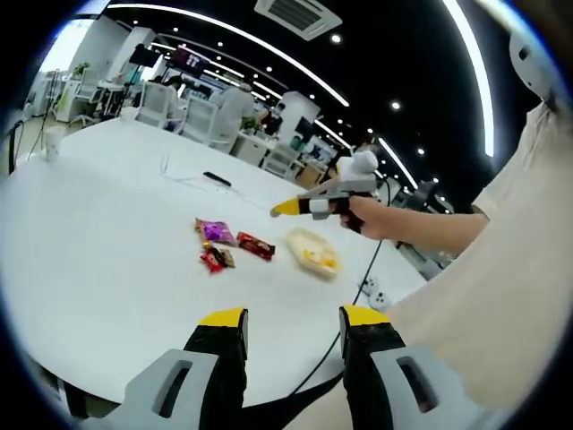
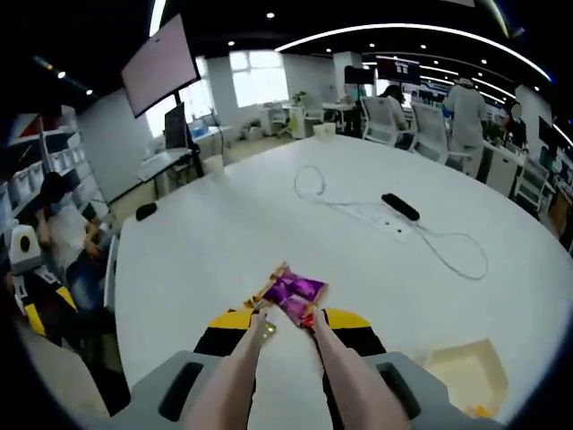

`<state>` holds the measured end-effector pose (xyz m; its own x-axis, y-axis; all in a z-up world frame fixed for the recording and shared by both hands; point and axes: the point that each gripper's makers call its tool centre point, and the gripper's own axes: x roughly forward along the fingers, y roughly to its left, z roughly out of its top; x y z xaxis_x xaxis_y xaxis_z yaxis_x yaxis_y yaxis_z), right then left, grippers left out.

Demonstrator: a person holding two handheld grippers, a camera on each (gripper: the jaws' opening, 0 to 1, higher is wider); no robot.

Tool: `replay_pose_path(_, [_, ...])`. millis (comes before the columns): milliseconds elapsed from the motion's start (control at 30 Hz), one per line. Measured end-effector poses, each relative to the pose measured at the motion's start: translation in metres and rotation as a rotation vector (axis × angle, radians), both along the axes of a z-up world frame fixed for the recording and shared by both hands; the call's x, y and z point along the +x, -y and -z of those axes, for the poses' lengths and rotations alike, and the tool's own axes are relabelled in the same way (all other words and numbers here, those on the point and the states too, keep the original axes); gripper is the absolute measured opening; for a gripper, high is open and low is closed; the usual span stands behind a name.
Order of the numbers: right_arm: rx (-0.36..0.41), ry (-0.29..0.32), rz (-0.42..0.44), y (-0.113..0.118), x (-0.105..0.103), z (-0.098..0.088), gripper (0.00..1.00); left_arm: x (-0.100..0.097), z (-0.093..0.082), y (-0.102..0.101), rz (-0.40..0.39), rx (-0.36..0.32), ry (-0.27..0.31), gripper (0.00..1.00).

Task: Place the target food into the container with the food tongs after gripping and lifting it, then release it inside without dropping or visibly crushing the food.

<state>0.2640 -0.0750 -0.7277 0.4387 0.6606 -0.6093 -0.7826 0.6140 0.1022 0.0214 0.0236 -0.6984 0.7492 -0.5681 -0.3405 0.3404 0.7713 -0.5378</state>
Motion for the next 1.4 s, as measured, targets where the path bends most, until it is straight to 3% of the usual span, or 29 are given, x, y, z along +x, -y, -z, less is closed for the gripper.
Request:
replay_pose_path(533, [-0.038,-0.014,-0.056,-0.012,0.01,0.016,0.27,0.001,-0.001,-0.006,-0.04,-0.004,-0.001,0.4])
replay_pose_path(867, [-0.091,0.021,-0.133,-0.027,0.011,0.021,0.28,0.004,0.004,-0.009,-0.054,-0.01,-0.012,0.4])
replay_pose_path(1133, [-0.121,0.049,-0.174,-0.035,0.023,0.026,0.28,0.006,0.007,-0.007,-0.059,-0.018,-0.027,0.4])
replay_pose_path(1400, [-0.139,0.043,-0.2,-0.04,0.025,0.036,0.28,0.015,0.008,-0.01,-0.058,-0.02,-0.034,0.4])
